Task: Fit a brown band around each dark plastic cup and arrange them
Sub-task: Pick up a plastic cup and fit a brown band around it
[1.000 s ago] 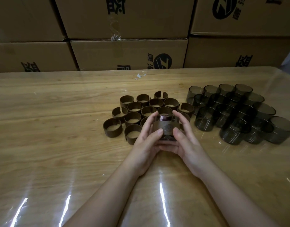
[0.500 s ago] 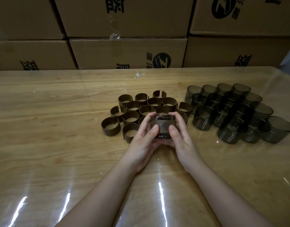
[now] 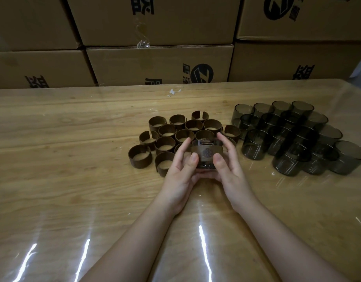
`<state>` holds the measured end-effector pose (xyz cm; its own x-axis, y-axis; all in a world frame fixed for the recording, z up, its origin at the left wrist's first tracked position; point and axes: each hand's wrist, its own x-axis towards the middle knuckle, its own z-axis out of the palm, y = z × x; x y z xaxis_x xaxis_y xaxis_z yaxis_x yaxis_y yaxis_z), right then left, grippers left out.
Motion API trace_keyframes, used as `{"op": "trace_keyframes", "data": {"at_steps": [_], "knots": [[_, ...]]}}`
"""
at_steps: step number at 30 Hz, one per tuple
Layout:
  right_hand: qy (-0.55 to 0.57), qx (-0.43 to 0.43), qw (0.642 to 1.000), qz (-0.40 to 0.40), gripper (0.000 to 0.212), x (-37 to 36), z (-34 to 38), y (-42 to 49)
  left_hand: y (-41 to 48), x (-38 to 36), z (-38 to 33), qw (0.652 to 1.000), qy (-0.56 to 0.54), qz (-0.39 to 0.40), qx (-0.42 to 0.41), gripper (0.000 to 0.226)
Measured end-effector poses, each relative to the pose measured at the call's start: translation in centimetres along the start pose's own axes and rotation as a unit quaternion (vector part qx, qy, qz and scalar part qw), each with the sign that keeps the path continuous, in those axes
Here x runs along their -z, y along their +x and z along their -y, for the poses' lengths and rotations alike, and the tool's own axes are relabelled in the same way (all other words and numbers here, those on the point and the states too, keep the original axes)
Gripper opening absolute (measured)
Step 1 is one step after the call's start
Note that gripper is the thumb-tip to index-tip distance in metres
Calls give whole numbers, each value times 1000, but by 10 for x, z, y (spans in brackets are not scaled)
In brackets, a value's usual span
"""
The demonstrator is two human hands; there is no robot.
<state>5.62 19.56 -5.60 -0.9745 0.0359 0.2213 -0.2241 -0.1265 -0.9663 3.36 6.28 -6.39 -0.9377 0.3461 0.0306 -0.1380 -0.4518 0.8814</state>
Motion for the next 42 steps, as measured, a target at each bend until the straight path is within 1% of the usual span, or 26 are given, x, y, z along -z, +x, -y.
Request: {"op": "trace_keyframes", "data": {"at_steps": [1,4,7,10,13,16,18,21,24,29,32,36,39,42], "knots": [[8,0,1000,-9,48,0,0,0,-1,1,0,1000,11,-9,0,80],[24,-16,999,-33,57,2,-1,1,-1,2,1,999,39,-6,-2,54],[40,-41,997,-44,62,2,-2,1,0,3,-1,999,44,-3,-5,47],[31,-54,997,-49,67,5,-4,4,1,1,0,998,53,-15,-8,51],[28,-56,996,-59,66,5,-5,4,1,1,-1,998,56,-27,-6,58],[24,-53,996,-63,57,4,-4,3,-2,2,-1,997,67,-23,-9,69],[26,-50,996,-67,50,4,-3,3,-3,1,-2,997,70,-18,-15,71],[37,-52,996,-58,44,2,-2,2,-4,1,-7,998,60,-16,-15,69],[34,-55,997,-32,37,-1,-5,0,-7,2,-9,999,31,-43,-12,59],[14,-37,999,-19,38,1,-9,1,-8,2,-9,998,44,-44,-21,54],[6,-28,999,-31,39,0,-10,0,-9,1,-10,997,51,-38,-35,53],[18,-30,998,-43,47,0,-11,0,-9,1,-7,997,58,-34,-31,54],[36,-33,998,-46,50,3,-11,1,-7,3,-4,996,33,-77,-25,54],[40,-34,997,-49,46,4,-11,1,-7,5,-1,994,13,-105,-17,58]]}}
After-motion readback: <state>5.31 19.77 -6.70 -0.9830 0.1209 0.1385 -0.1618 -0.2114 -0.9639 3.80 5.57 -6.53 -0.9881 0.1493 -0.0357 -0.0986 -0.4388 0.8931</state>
